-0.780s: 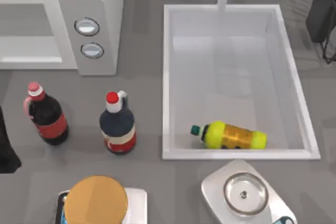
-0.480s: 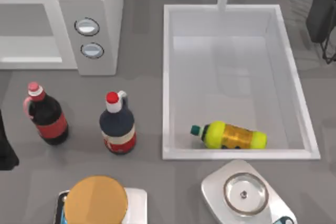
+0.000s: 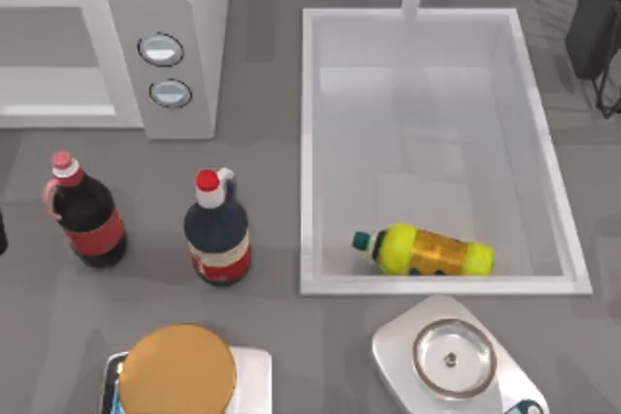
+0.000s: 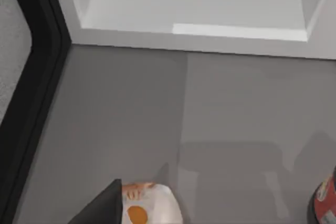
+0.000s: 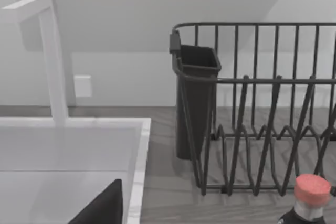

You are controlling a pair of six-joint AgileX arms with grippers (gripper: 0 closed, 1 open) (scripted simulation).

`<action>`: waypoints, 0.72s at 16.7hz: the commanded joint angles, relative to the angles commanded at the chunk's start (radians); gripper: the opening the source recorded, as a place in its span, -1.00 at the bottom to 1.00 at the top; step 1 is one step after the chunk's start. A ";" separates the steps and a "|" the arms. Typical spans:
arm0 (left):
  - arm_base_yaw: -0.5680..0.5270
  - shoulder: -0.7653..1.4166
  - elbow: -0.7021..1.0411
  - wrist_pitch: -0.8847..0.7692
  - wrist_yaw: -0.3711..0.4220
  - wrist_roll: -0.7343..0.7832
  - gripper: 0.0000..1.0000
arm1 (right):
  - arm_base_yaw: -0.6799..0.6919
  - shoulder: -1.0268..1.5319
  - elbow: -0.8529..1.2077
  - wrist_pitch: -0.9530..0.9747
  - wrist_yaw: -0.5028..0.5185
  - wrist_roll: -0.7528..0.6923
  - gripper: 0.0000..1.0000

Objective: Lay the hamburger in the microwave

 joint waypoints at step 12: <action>0.129 1.067 0.689 -0.538 0.000 0.034 1.00 | 0.000 0.000 0.000 0.000 0.000 0.000 1.00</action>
